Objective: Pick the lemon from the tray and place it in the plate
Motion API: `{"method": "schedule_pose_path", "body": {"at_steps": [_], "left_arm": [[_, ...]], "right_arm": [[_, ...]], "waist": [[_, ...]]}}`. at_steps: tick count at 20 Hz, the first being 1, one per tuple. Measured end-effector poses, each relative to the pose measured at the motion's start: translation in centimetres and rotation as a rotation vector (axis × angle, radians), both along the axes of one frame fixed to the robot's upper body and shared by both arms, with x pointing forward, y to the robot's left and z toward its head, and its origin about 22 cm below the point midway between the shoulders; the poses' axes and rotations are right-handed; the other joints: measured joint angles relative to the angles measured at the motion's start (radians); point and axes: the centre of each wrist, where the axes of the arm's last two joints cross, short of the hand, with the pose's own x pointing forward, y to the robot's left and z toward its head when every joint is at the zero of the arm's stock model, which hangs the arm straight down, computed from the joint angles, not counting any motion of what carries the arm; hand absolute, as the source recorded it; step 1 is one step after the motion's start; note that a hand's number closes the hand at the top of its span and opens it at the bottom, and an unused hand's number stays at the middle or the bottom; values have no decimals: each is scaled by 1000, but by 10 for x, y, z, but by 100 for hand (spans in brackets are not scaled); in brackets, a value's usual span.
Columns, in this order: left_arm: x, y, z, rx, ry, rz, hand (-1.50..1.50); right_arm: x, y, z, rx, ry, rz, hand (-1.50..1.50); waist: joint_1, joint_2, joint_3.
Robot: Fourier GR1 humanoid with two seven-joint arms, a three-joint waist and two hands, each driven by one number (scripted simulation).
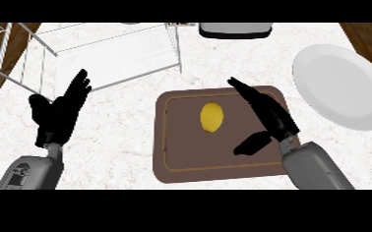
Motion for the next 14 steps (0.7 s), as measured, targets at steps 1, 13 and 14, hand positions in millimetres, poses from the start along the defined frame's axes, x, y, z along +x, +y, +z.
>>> {"method": "schedule_pose_path", "body": {"at_steps": [1,13,14], "left_arm": [[-1,-1,1,-2,2,0,0],[1,3,0,0,6,-2,0],[-1,1,1,0,7,-3,0]], "right_arm": [[2,4,0,-26,6,-1,-150],[24,36,9,-224,121,30,-150],[23,37,7,-229,127,33,-150]], "waist": [[1,0,0],[1,1,0],[1,1,0]]}}
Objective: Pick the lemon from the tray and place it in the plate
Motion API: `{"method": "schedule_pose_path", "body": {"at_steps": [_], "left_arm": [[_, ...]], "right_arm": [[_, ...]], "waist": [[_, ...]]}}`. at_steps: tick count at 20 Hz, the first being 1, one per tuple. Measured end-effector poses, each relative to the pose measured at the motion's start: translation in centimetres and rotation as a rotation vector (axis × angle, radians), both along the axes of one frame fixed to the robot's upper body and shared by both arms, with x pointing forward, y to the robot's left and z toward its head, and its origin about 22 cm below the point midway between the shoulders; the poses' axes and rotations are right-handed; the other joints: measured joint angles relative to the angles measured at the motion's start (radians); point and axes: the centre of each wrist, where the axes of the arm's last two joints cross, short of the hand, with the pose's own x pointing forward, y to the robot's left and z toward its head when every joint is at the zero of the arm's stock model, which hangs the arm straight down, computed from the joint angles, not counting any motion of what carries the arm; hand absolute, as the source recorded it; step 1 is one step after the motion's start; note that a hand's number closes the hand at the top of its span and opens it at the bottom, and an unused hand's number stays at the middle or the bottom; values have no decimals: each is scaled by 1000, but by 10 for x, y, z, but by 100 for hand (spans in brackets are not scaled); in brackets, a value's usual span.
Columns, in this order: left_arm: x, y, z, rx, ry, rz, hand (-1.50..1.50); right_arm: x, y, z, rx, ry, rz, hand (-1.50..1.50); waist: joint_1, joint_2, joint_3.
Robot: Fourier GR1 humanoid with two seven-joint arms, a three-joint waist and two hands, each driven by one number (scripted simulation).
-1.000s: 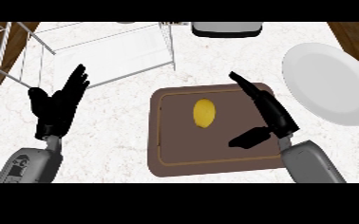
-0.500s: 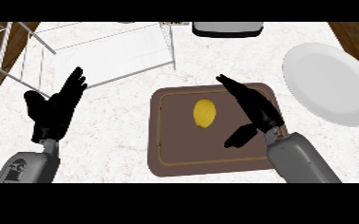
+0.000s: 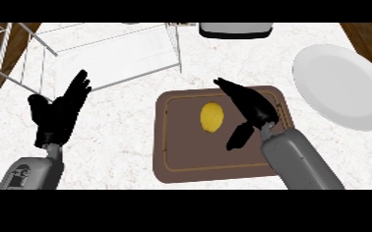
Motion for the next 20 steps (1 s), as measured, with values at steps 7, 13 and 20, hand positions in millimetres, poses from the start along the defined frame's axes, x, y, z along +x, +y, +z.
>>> {"method": "schedule_pose_path", "body": {"at_steps": [7,13,20], "left_arm": [[2,0,1,-8,1,3,0],[8,-5,-3,-4,0,4,0],[4,-2,-1,0,-8,5,0]], "right_arm": [[10,12,-6,-53,24,-5,-150],[15,23,-25,-92,30,-1,-150],[22,30,-27,-146,61,88,150]], "waist": [[0,0,0],[0,1,0],[0,-6,-4]]}}
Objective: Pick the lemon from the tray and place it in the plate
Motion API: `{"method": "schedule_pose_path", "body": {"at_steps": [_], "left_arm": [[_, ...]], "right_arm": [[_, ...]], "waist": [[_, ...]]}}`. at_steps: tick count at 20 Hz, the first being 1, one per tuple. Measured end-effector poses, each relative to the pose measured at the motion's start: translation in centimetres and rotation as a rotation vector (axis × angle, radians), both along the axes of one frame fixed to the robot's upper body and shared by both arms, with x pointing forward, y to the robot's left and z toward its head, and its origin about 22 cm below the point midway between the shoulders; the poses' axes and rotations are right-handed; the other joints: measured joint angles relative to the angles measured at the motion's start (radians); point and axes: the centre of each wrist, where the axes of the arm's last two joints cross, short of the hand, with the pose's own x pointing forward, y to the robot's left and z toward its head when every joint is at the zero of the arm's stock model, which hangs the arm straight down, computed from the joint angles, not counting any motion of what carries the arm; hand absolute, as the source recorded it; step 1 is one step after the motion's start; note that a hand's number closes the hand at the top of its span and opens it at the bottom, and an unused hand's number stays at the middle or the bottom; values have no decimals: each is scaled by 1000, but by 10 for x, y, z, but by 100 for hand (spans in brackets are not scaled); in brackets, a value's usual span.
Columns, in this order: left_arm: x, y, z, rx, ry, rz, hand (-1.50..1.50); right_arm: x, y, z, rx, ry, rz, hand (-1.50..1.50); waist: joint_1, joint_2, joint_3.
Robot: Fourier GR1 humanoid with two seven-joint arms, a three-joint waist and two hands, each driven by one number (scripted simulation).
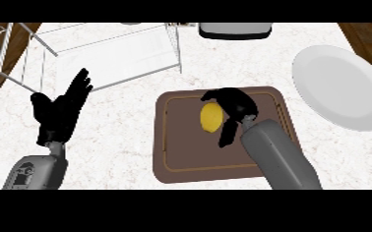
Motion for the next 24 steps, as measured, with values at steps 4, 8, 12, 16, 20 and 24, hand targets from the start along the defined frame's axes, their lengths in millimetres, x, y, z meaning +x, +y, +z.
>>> {"method": "schedule_pose_path", "body": {"at_steps": [4,8,12,16,20,24], "left_arm": [[-1,5,5,-5,5,-4,0],[0,-2,1,-3,-1,-3,0],[3,4,8,-4,-1,-2,0],[6,2,9,-1,-2,-2,0],[3,-5,2,-6,0,-17,0],[2,-6,1,-9,-6,-14,0]], "right_arm": [[-2,7,1,3,-13,53,150],[-5,9,-2,25,-31,67,150],[-8,12,-4,40,-88,47,150],[2,8,4,21,-185,-79,150],[33,-14,24,-14,-262,-345,150],[51,-29,46,-38,-449,-545,150]], "waist": [[-2,-2,-1],[-4,-4,-3],[-4,-4,-5],[-1,2,-1],[14,11,3],[17,12,4]]}}
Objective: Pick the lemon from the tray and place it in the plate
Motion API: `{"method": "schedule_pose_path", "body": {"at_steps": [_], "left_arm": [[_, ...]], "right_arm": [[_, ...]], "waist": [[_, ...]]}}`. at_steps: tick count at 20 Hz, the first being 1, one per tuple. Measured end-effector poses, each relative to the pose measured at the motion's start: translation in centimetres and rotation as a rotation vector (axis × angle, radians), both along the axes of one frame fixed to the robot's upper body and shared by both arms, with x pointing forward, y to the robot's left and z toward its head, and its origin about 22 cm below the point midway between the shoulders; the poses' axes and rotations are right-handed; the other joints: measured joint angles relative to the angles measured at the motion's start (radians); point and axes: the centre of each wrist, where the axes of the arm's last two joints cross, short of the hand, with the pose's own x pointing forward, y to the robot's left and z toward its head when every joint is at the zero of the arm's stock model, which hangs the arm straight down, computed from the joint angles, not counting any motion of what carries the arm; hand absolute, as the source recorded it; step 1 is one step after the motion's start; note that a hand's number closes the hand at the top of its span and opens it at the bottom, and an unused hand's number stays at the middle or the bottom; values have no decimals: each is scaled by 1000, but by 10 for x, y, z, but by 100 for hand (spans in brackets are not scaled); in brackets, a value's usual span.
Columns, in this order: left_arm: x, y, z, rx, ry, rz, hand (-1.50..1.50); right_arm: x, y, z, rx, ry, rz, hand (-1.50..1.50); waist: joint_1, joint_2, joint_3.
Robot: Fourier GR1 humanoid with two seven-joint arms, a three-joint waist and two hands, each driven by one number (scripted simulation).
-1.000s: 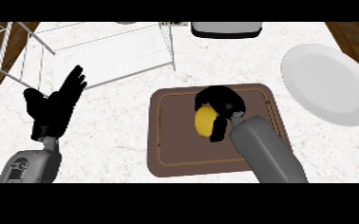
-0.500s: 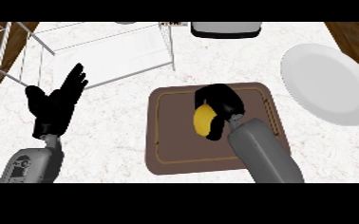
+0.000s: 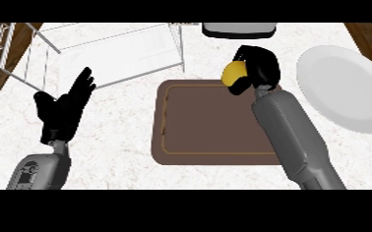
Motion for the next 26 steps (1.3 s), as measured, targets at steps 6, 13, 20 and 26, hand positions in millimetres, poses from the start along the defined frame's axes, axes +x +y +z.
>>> {"method": "schedule_pose_path", "body": {"at_steps": [6,13,20,26], "left_arm": [[-1,3,1,7,1,7,0],[-2,5,2,9,2,16,0],[-3,3,2,7,4,15,0],[-1,4,2,3,9,11,0]], "right_arm": [[15,-18,34,-78,-298,-247,150],[20,-57,48,-14,-406,-466,150],[15,-129,43,40,-437,-607,150],[4,-185,31,36,-414,-664,150]], "waist": [[-9,-4,0],[-15,-6,0],[-15,-5,1],[-13,-4,1]]}}
